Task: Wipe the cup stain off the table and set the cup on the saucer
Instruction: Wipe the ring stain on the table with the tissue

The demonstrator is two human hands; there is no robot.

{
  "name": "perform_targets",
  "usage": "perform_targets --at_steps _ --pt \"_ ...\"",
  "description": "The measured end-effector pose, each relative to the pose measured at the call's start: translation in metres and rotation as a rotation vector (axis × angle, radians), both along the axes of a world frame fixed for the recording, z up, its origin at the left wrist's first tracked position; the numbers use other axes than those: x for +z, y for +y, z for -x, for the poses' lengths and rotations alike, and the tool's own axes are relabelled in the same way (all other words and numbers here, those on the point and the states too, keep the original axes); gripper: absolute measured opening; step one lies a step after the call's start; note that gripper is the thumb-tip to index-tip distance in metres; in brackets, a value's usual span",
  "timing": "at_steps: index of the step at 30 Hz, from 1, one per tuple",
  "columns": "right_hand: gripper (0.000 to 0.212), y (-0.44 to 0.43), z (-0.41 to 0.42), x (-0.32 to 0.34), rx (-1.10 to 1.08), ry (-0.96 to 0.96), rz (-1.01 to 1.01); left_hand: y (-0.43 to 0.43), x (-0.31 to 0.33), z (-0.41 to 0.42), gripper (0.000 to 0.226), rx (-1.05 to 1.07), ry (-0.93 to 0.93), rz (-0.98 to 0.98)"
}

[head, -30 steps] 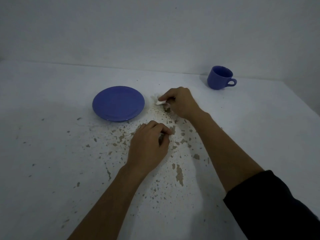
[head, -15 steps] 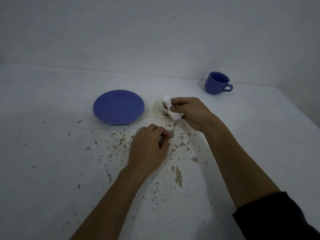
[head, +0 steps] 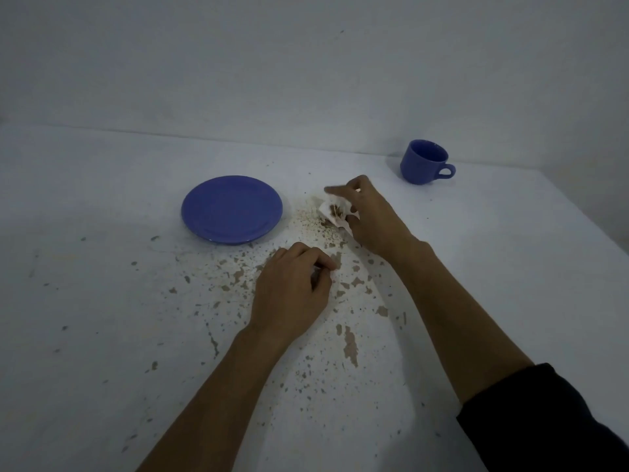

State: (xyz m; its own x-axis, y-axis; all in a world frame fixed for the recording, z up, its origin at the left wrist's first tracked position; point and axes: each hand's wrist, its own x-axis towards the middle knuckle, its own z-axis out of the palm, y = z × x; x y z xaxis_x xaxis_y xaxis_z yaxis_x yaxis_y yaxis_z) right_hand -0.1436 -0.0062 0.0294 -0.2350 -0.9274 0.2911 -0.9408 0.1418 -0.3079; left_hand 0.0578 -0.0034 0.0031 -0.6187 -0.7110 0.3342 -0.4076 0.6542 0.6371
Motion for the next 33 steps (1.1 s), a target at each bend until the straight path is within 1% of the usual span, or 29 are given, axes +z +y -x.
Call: perform_targets --at_steps 3,5,7,10,11,14,16,17,19,21,23,26,27,30,31,33 --pt "0.042 -0.003 -0.001 0.004 0.098 0.145 -0.155 0.000 -0.001 0.000 0.010 0.004 0.007 0.002" --pt "0.039 -0.003 -0.004 0.006 0.082 0.144 -0.211 0.000 -0.001 0.001 0.010 0.002 0.010 0.001" --pt "0.032 -0.003 -0.005 0.010 0.068 0.118 -0.230 0.000 -0.002 0.001 0.009 0.001 0.013 0.002" --pt "0.026 -0.005 -0.006 0.015 0.064 0.130 -0.252 -0.001 -0.003 0.002 0.009 0.006 0.006 0.005" --pt "0.024 -0.006 -0.007 0.016 0.051 0.126 -0.228 -0.001 -0.003 0.002 0.009 0.011 0.002 0.005" --pt "0.018 -0.017 -0.007 0.018 -0.041 0.065 -0.048 -0.001 -0.003 0.002 0.009 0.015 -0.002 0.009" --pt "0.015 -0.026 -0.011 0.017 -0.073 0.037 0.001 -0.001 -0.004 0.002 0.010 0.017 -0.001 0.008" --pt "0.017 -0.030 -0.016 0.015 -0.071 0.043 -0.017 -0.001 -0.004 0.002 0.010 0.019 0.000 0.008" --pt "0.031 -0.034 -0.027 0.009 -0.038 0.084 -0.074 -0.001 -0.005 0.003 0.011 0.022 0.008 0.006" --pt "0.039 -0.032 -0.034 0.003 0.048 0.100 -0.113 -0.001 -0.005 0.004 0.011 0.020 0.011 0.004" --pt "0.038 -0.024 -0.037 0.003 0.142 0.085 -0.132 -0.001 -0.006 0.004 0.012 0.017 0.007 0.008" --pt "0.032 -0.015 -0.031 0.013 0.241 -0.003 -0.144 -0.001 -0.006 0.003 0.011 0.016 0.016 0.009" --pt "0.029 -0.015 -0.026 0.017 0.227 -0.038 -0.125 -0.001 -0.006 0.003 0.011 0.019 0.017 0.010" --pt "0.022 -0.028 -0.011 0.024 0.064 -0.128 0.045 -0.001 -0.005 0.003 0.010 0.016 0.014 0.009" --pt "0.023 -0.032 -0.011 0.023 0.029 -0.118 0.047 -0.001 -0.004 0.003 0.010 0.017 0.012 0.009" --pt "0.028 -0.035 -0.018 0.014 0.040 -0.042 -0.030 -0.001 -0.004 0.003 0.011 0.019 0.003 0.015"
